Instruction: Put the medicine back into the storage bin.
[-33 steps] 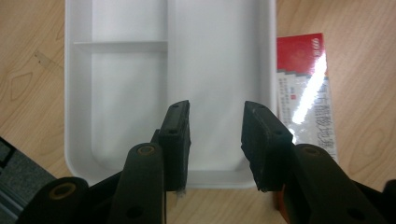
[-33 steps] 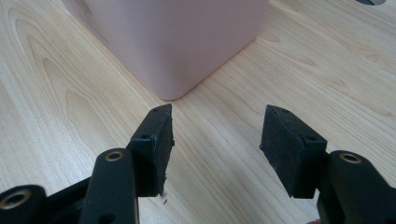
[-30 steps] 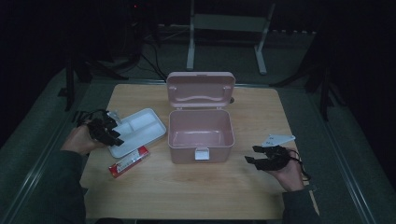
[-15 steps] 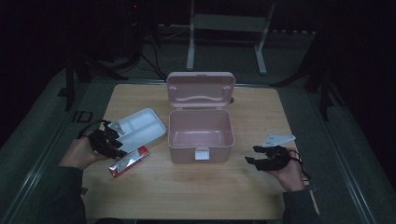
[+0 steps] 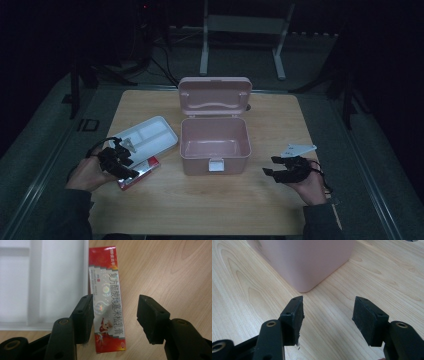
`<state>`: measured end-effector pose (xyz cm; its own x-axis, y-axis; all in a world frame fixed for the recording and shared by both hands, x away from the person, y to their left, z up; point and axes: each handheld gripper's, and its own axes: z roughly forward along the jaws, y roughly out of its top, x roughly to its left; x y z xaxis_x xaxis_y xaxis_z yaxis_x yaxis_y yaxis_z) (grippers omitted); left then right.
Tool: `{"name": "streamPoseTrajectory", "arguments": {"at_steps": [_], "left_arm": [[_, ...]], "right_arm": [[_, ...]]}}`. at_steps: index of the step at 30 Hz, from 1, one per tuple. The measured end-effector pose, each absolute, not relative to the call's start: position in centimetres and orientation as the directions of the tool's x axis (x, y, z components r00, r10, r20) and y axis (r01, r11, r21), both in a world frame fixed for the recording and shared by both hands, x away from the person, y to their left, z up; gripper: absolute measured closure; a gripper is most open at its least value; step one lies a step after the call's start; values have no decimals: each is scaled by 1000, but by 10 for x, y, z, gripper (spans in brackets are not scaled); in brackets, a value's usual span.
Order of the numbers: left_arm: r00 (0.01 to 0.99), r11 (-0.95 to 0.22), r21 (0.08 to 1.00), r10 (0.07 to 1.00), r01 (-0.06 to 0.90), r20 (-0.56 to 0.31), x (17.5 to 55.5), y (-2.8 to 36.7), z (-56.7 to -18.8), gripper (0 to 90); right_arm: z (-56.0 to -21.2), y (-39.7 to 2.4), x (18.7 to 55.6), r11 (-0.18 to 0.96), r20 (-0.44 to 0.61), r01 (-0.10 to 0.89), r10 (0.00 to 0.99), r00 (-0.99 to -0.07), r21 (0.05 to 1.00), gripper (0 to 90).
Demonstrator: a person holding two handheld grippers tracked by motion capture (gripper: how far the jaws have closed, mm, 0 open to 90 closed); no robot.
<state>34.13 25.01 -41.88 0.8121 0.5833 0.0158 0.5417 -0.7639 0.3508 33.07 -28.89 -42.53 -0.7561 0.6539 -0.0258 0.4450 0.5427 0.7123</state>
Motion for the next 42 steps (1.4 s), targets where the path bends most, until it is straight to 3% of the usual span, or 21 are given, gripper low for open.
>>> {"name": "streamPoseTrajectory", "arguments": {"at_steps": [19, 24, 29, 42], "left_arm": [[783, -758, 274, 621, 592, 26, 337, 247, -448, 441], [775, -741, 302, 632, 600, 10, 336, 252, -449, 432], [799, -760, 301, 602, 576, -8, 331, 249, -448, 481], [746, -723, 263, 666, 639, 15, 327, 265, -449, 406]], "right_arm": [[-426, -289, 331, 543, -25, 446, 654, -756, 712, 413], [-426, -289, 331, 542, -23, 447, 654, -756, 711, 413], [-426, -288, 331, 544, -24, 447, 653, -757, 711, 412], [-426, -289, 331, 541, -22, 449, 655, -755, 711, 413]]}}
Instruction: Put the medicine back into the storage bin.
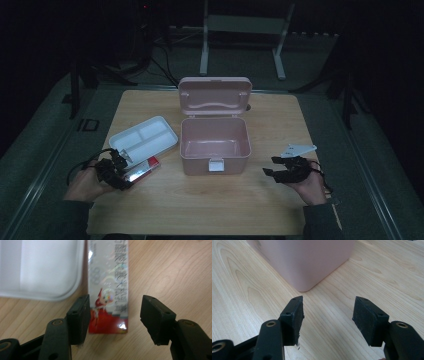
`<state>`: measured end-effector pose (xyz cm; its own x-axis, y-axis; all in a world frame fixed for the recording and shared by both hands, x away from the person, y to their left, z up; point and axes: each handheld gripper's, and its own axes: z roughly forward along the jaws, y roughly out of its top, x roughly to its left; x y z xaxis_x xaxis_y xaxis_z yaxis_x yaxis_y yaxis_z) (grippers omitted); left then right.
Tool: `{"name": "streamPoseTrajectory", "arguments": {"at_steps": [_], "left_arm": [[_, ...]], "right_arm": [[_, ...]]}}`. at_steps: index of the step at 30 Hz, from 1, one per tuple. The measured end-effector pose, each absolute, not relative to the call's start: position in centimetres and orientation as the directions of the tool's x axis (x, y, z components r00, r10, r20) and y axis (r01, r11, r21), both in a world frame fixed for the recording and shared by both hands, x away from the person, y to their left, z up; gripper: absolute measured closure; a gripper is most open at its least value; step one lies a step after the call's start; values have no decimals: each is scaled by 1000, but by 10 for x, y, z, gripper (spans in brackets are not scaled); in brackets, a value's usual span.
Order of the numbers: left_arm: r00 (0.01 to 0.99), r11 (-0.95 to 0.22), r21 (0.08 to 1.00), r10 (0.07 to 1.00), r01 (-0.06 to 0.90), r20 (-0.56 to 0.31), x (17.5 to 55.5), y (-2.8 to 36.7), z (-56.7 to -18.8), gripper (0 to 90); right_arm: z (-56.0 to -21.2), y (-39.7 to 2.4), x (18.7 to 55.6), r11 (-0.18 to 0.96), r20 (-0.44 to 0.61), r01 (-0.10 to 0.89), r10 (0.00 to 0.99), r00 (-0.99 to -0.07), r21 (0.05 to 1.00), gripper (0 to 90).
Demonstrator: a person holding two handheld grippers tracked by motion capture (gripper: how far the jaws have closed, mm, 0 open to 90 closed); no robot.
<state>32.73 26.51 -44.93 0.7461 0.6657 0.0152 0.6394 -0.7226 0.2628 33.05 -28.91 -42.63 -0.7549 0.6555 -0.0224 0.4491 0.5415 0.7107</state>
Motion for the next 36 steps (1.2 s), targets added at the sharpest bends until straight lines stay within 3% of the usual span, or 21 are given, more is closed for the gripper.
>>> {"name": "streamPoseTrajectory", "arguments": {"at_steps": [8, 14, 18, 26, 36], "left_arm": [[752, -730, 243, 659, 639, 2, 331, 266, -461, 407], [791, -777, 220, 611, 590, 35, 330, 256, -461, 499], [833, -815, 214, 554, 539, 10, 324, 249, -461, 499], [844, -815, 255, 537, 521, -6, 334, 235, -460, 452], [853, -828, 235, 521, 509, -11, 341, 228, -460, 489]], "right_arm": [[-427, -289, 331, 544, -25, 446, 653, -757, 710, 412], [-427, -289, 331, 541, -20, 451, 656, -755, 710, 412], [-426, -290, 331, 540, -22, 447, 655, -755, 713, 412], [-427, -288, 331, 547, -24, 446, 651, -759, 709, 412], [-428, -290, 331, 543, -19, 451, 653, -757, 708, 413]]}}
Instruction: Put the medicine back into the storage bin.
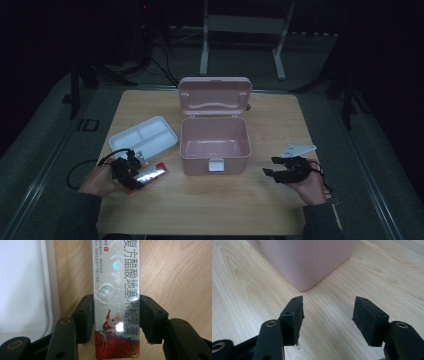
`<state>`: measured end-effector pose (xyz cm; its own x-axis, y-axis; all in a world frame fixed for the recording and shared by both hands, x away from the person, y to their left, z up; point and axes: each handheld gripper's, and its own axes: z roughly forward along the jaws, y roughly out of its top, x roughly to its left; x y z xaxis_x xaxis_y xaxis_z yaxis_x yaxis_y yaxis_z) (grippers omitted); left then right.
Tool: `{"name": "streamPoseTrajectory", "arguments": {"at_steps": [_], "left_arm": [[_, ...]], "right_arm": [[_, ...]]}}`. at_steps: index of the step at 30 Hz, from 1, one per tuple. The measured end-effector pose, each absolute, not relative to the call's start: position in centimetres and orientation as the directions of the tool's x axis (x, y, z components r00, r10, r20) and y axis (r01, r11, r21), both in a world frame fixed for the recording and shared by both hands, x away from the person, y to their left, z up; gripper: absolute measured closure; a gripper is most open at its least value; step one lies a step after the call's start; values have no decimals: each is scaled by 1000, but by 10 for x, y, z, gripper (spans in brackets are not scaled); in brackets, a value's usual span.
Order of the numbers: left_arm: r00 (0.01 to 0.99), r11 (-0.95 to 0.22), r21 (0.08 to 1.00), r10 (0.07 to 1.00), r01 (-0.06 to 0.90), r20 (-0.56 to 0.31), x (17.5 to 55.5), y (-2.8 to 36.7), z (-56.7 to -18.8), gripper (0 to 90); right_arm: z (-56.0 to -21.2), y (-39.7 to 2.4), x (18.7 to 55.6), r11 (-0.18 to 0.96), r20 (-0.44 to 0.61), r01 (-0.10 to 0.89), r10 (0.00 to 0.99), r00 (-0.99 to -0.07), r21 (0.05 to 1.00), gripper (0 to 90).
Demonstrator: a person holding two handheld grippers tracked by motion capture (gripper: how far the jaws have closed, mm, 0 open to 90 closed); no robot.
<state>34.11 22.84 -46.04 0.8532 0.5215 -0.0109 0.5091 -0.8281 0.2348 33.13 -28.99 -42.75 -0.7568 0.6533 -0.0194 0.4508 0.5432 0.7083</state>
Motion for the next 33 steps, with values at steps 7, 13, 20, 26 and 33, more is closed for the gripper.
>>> {"name": "streamPoseTrajectory", "arguments": {"at_steps": [7, 13, 20, 26, 33], "left_arm": [[863, -836, 238, 505, 495, -20, 346, 219, -462, 467], [876, -848, 247, 481, 469, -12, 347, 211, -460, 489], [887, -855, 250, 460, 454, -36, 354, 202, -463, 475], [899, -868, 250, 438, 430, -25, 356, 194, -462, 503], [909, -871, 270, 415, 409, -39, 358, 194, -457, 511]], "right_arm": [[-429, -289, 332, 547, -22, 450, 652, -758, 706, 412], [-429, -291, 332, 545, -22, 448, 652, -758, 709, 413], [-429, -290, 332, 544, -20, 451, 653, -757, 708, 413], [-430, -290, 332, 545, -20, 451, 653, -757, 707, 412], [-428, -293, 331, 540, -19, 451, 655, -755, 711, 413]]}}
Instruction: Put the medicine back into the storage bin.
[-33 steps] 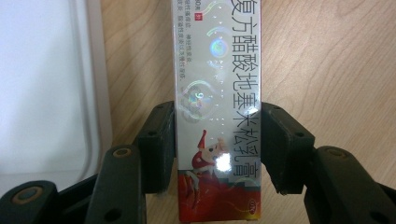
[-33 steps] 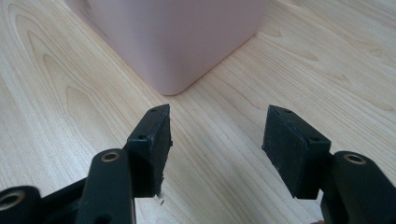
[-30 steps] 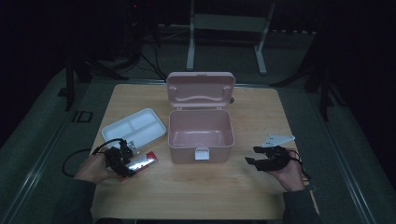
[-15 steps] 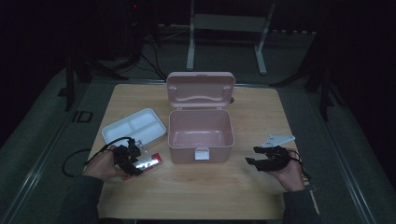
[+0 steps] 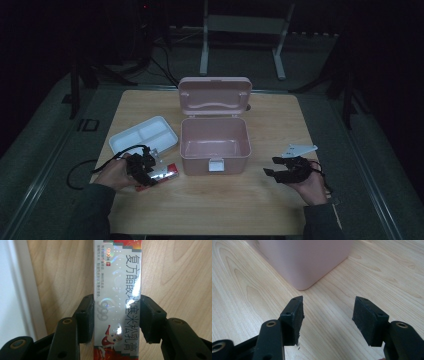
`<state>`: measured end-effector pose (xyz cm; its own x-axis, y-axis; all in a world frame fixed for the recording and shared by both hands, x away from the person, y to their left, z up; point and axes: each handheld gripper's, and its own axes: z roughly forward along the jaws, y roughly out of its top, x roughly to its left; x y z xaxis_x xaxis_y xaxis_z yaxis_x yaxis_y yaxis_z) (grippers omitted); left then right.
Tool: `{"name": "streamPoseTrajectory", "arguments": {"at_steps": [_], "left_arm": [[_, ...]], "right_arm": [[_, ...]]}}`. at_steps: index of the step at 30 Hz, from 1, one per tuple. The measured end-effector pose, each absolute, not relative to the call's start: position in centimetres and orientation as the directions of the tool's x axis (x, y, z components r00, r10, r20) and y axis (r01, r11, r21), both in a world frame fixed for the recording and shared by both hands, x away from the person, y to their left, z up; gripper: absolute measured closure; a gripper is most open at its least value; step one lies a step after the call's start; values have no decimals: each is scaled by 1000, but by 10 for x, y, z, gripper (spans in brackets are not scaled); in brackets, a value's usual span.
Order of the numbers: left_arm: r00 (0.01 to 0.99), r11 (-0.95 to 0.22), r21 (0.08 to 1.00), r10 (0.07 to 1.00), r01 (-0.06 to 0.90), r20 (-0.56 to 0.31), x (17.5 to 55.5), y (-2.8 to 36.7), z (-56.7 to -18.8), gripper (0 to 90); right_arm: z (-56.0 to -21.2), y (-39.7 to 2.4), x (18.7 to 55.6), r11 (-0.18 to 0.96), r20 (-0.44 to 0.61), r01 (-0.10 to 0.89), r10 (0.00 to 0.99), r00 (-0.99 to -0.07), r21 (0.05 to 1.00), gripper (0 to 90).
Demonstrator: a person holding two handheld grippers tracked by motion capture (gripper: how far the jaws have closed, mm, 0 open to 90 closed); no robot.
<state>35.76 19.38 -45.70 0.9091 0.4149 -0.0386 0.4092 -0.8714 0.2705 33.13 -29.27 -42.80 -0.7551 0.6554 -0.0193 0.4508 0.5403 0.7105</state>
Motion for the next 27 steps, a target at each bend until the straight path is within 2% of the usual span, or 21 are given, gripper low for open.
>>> {"name": "streamPoseTrajectory", "arguments": {"at_steps": [10, 15, 27], "left_arm": [[921, -870, 319, 389, 376, -25, 353, 206, -416, 511], [932, -881, 335, 362, 335, 20, 350, 206, -393, 509], [944, -887, 370, 323, 277, 65, 350, 200, -345, 510]], "right_arm": [[-429, -292, 331, 545, -21, 451, 653, -757, 707, 413], [-429, -292, 331, 544, -19, 453, 654, -756, 707, 413], [-430, -292, 331, 545, -17, 455, 654, -757, 704, 413]]}}
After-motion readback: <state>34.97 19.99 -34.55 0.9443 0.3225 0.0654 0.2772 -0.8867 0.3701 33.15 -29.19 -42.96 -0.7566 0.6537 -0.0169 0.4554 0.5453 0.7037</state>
